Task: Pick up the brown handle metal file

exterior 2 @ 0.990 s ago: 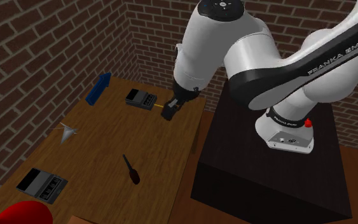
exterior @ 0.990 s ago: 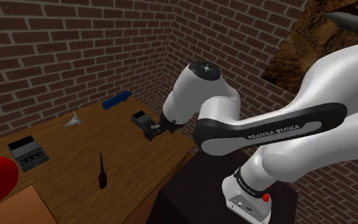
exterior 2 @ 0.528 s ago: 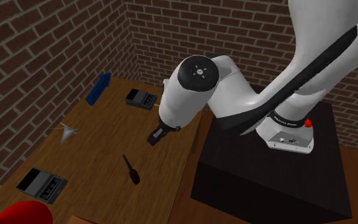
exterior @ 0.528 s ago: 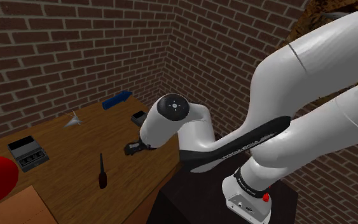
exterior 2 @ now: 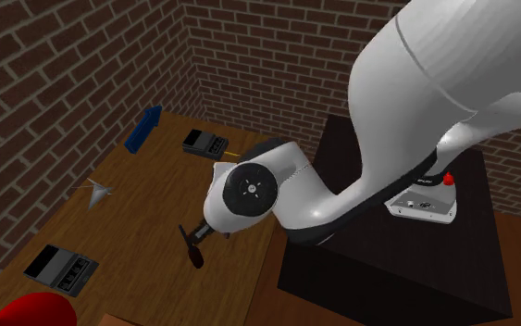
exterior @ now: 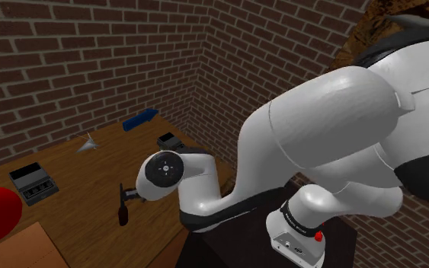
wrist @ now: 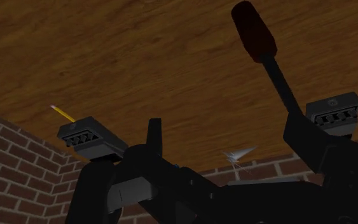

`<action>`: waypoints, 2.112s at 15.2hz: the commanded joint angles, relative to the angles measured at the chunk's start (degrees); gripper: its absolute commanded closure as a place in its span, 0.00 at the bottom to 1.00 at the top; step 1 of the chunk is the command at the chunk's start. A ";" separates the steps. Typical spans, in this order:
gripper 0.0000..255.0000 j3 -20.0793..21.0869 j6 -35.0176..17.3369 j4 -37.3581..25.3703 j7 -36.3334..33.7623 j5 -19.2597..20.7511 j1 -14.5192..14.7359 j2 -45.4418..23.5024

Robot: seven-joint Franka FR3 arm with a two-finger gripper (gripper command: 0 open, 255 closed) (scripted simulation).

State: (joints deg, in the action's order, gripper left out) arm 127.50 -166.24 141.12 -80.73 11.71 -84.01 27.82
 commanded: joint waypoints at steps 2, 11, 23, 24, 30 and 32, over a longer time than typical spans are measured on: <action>0.00 7.04 -1.35 -6.02 -1.46 -3.64 -5.79 8.10; 0.00 14.07 -0.08 -22.93 -6.55 -7.84 -12.59 25.70; 1.00 15.86 -1.74 -25.35 -7.55 -8.60 -14.17 29.86; 1.00 15.86 -1.74 -25.35 -7.55 -8.60 -14.17 29.86; 1.00 15.24 -1.15 -24.42 -7.21 -8.34 -13.57 28.33; 1.00 14.60 -0.56 -23.57 -6.83 -8.06 -13.03 26.85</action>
State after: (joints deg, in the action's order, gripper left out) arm 142.45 -167.12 117.09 -87.75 3.50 -97.35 55.46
